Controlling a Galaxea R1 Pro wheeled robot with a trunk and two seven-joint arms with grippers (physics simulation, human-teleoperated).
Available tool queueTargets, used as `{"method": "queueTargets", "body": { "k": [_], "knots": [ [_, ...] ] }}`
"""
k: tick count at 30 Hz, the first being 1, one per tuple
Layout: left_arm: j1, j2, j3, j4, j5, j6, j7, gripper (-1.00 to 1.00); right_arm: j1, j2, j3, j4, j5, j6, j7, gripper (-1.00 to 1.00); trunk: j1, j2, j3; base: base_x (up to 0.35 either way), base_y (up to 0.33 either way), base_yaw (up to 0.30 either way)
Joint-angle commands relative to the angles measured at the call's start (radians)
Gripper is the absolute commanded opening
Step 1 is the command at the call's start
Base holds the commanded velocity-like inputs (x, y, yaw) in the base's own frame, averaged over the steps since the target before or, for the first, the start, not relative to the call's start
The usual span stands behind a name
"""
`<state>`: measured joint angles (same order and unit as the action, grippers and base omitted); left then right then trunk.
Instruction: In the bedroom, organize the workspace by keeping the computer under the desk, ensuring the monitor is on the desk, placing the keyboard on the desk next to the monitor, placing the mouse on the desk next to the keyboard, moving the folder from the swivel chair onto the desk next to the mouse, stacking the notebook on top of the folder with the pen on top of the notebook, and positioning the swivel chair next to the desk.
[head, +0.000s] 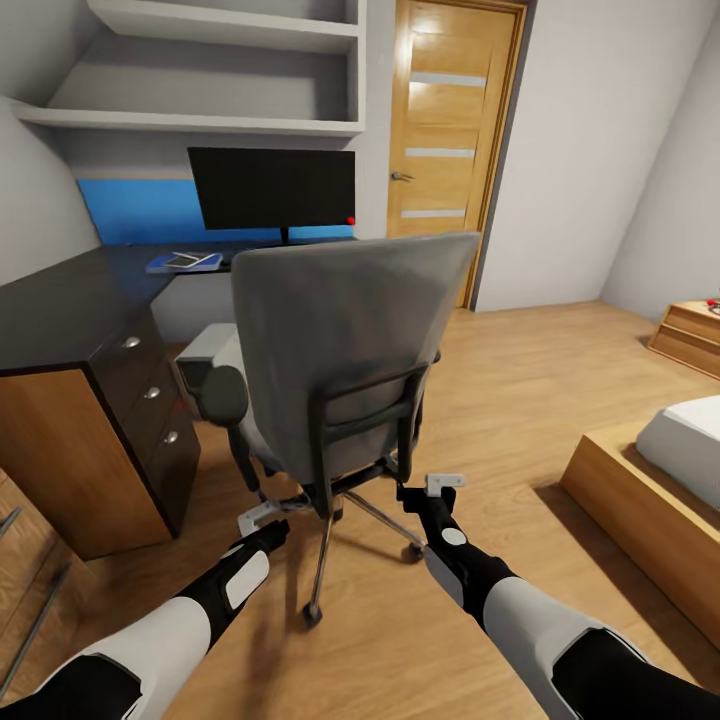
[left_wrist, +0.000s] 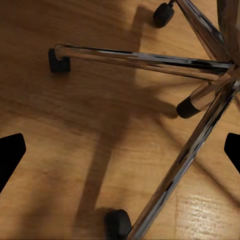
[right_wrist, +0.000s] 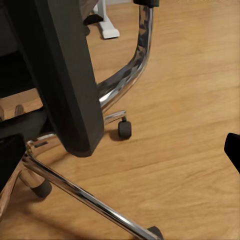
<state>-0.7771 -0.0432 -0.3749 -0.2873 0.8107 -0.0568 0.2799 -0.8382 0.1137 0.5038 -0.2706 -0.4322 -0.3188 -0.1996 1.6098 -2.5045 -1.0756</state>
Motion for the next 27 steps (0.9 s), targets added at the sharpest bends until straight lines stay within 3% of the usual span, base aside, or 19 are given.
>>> {"method": "queueTargets", "body": {
  "k": [1, 10, 27],
  "knots": [
    [-0.001, 0.0, -0.009, 0.0, 0.01, -0.005, 0.005, 1.0, -0.001, 0.0, 0.009, 0.001, -0.007, -0.003, -0.006, 1.0, 0.0, 0.0, -0.001, -0.078, 0.0, 0.0],
    [-0.001, 0.002, -0.009, 0.0, 0.01, -0.003, 0.007, 1.0, -0.001, 0.0, 0.009, 0.001, -0.005, -0.003, -0.006, 1.0, 0.0, 0.0, -0.001, -0.208, 0.0, 0.0],
    [-0.001, 0.003, -0.006, 0.0, 0.011, -0.014, 0.007, 1.0, -0.001, 0.001, 0.01, 0.001, -0.005, -0.003, -0.007, 1.0, 0.0, 0.0, -0.001, -0.005, 0.0, 0.036]
  ]
}}
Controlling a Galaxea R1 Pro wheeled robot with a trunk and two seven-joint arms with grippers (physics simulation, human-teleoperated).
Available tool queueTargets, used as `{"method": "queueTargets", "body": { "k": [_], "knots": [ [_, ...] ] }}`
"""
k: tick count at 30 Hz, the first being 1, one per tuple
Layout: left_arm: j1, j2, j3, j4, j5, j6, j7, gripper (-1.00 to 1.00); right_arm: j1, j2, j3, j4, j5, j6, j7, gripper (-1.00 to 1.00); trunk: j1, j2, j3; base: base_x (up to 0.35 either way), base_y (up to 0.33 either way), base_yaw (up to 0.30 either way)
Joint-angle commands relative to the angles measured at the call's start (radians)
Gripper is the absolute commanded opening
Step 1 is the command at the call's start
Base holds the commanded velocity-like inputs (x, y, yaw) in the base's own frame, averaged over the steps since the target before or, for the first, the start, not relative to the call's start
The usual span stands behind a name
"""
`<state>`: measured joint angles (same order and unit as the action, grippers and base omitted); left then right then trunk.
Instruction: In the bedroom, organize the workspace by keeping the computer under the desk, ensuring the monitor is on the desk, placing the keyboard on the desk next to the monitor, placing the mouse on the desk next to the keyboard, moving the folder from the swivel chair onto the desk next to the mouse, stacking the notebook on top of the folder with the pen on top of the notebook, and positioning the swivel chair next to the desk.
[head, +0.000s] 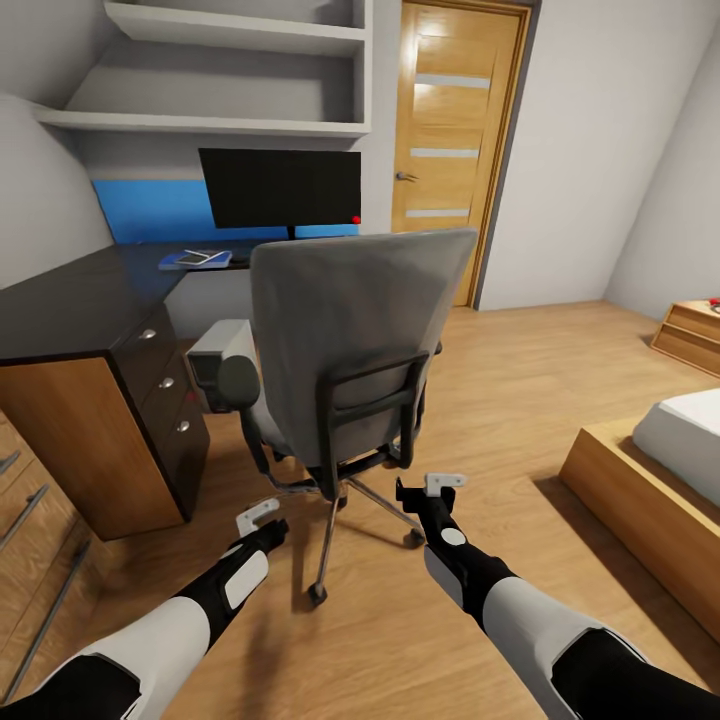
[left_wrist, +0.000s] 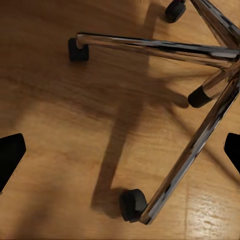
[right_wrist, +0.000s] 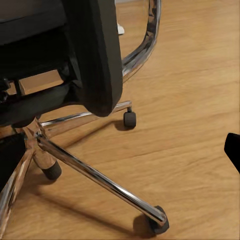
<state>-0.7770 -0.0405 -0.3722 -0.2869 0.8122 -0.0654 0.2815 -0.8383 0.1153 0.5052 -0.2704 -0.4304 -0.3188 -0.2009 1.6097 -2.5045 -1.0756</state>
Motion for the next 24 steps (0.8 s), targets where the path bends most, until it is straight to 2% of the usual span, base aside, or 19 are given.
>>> {"method": "queueTargets", "body": {
  "k": [1, 6, 8, 12, 24],
  "knots": [
    [-0.001, 0.0, -0.008, 0.0, 0.01, -0.011, 0.005, 1.0, -0.001, 0.0, 0.009, 0.0, -0.007, -0.003, -0.006, 1.0, 0.0, 0.0, -0.001, 0.0, 0.0, 0.103],
    [-0.001, 0.0, -0.009, 0.003, 0.014, -0.138, 0.004, 1.0, -0.001, 0.0, 0.009, 0.0, -0.007, -0.003, -0.006, 1.0, 0.0, 0.0, -0.001, 0.0, 0.0, 0.105],
    [-0.001, -0.001, -0.01, 0.004, 0.015, -0.166, 0.004, 1.0, -0.001, 0.0, 0.009, 0.0, -0.007, -0.003, -0.006, 1.0, 0.0, 0.0, -0.001, 0.0, 0.0, 0.109],
    [-0.001, -0.002, -0.011, 0.014, 0.016, -0.192, 0.003, 1.0, -0.001, 0.001, 0.01, 0.0, -0.007, -0.003, -0.006, 1.0, 0.0, 0.0, -0.001, 0.0, 0.0, 0.098],
    [-0.001, -0.008, -0.017, 0.035, 0.014, -0.197, 0.002, 1.0, -0.001, 0.005, 0.011, 0.0, -0.007, -0.003, -0.006, 1.0, 0.0, 0.0, -0.001, 0.0, 0.0, 0.062]
  ]
}}
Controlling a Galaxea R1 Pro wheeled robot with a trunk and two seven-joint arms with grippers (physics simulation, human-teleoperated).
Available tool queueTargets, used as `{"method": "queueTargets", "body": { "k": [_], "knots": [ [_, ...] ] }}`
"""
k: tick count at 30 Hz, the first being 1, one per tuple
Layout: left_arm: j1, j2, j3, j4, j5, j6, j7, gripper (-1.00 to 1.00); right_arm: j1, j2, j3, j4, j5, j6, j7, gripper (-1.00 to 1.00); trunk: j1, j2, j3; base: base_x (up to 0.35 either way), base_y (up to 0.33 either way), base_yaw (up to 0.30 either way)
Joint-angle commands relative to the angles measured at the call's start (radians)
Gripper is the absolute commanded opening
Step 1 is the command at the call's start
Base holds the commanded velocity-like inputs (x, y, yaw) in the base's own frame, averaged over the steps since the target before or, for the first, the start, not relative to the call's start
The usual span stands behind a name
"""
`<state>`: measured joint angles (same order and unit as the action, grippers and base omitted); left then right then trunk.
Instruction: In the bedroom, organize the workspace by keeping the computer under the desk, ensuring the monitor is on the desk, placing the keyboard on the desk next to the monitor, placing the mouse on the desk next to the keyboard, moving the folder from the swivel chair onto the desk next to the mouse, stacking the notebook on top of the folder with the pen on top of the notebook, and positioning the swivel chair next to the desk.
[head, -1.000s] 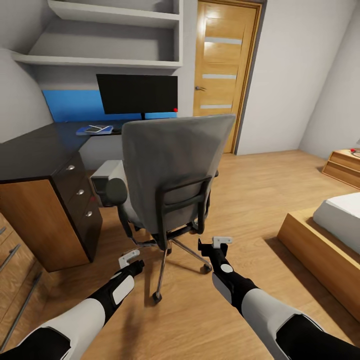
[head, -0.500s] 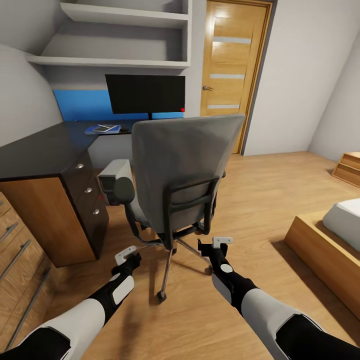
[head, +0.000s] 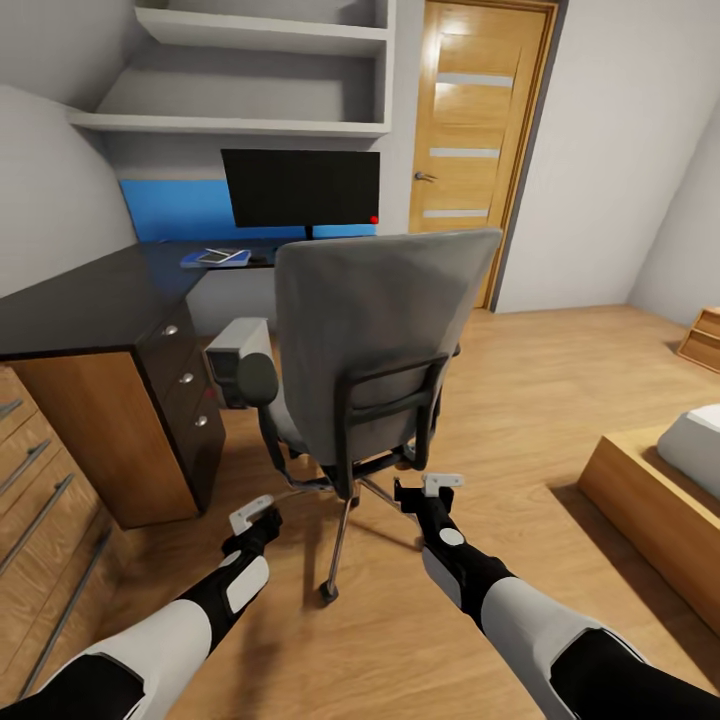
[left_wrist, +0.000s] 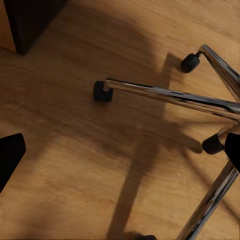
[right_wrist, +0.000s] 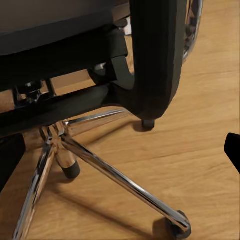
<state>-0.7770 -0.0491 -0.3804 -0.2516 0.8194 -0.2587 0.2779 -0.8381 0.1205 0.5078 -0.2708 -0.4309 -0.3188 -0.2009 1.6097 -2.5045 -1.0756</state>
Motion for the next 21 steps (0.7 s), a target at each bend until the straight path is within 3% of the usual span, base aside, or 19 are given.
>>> {"method": "queueTargets", "body": {
  "k": [1, 21],
  "knots": [
    [-0.001, -0.001, -0.009, 0.001, 0.007, -0.004, 0.006, 1.0, -0.001, 0.0, 0.009, 0.0, -0.007, -0.003, -0.006, 1.0, 0.0, 0.0, -0.001, 0.0, 0.0, 0.161],
    [-0.001, -0.018, -0.009, 0.012, 0.007, -0.004, 0.004, 1.0, -0.001, 0.01, 0.009, 0.001, -0.011, -0.003, -0.014, 1.0, 0.0, 0.0, -0.001, 0.0, 0.0, 0.17]
  ]
}}
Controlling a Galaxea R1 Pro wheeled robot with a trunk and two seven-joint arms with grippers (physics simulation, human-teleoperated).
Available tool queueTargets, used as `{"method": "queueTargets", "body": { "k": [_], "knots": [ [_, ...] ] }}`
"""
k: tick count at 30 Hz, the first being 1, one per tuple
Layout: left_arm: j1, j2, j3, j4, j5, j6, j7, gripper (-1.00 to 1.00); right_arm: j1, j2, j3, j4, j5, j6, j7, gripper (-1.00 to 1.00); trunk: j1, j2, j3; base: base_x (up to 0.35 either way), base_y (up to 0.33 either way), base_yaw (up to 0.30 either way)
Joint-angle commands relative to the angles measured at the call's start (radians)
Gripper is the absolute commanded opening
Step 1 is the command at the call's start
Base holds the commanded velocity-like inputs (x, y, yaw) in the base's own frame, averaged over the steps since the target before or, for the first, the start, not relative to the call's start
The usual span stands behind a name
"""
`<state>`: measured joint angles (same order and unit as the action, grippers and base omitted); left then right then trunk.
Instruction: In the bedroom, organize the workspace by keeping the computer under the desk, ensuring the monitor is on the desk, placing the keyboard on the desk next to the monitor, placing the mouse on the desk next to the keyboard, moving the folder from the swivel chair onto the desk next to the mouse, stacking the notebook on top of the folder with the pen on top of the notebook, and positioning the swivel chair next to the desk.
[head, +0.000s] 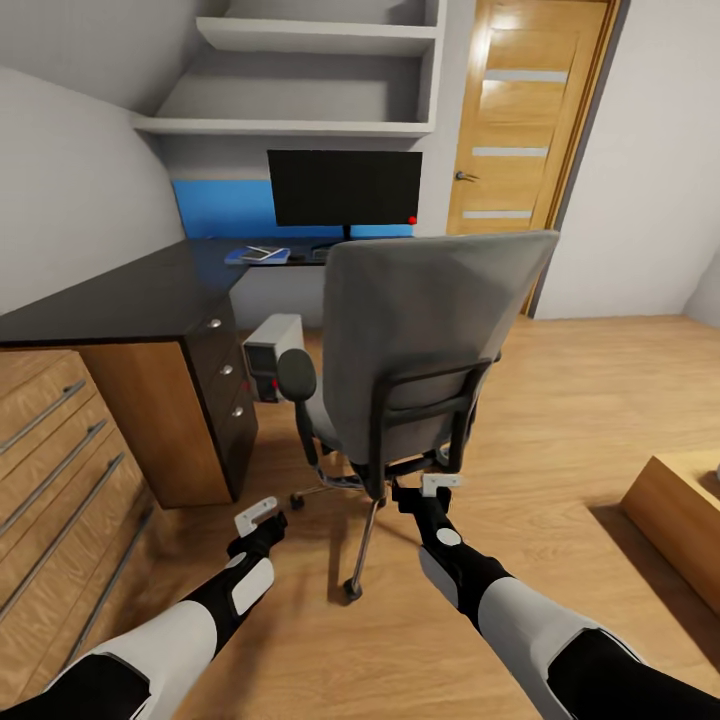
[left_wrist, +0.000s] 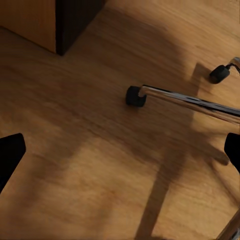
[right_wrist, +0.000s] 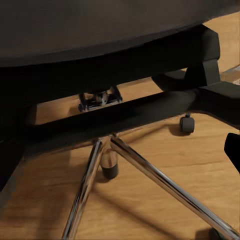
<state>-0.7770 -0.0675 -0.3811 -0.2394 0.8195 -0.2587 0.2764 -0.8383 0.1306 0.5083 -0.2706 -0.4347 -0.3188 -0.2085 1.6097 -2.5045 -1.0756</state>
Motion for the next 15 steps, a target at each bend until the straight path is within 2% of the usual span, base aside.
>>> {"method": "queueTargets", "body": {
  "k": [1, 15],
  "knots": [
    [-0.001, 0.0, -0.009, 0.0, 0.006, -0.004, 0.006, 1.0, -0.001, 0.0, 0.009, 0.0, -0.007, -0.003, -0.006, 1.0, 0.0, 0.0, -0.001, 0.0, 0.0, 0.179],
    [-0.001, -0.006, -0.009, 0.001, 0.007, -0.004, 0.006, 1.0, -0.001, 0.0, 0.009, 0.0, -0.005, -0.003, -0.006, 1.0, 0.0, 0.0, -0.001, 0.0, 0.0, 0.18]
  ]
}}
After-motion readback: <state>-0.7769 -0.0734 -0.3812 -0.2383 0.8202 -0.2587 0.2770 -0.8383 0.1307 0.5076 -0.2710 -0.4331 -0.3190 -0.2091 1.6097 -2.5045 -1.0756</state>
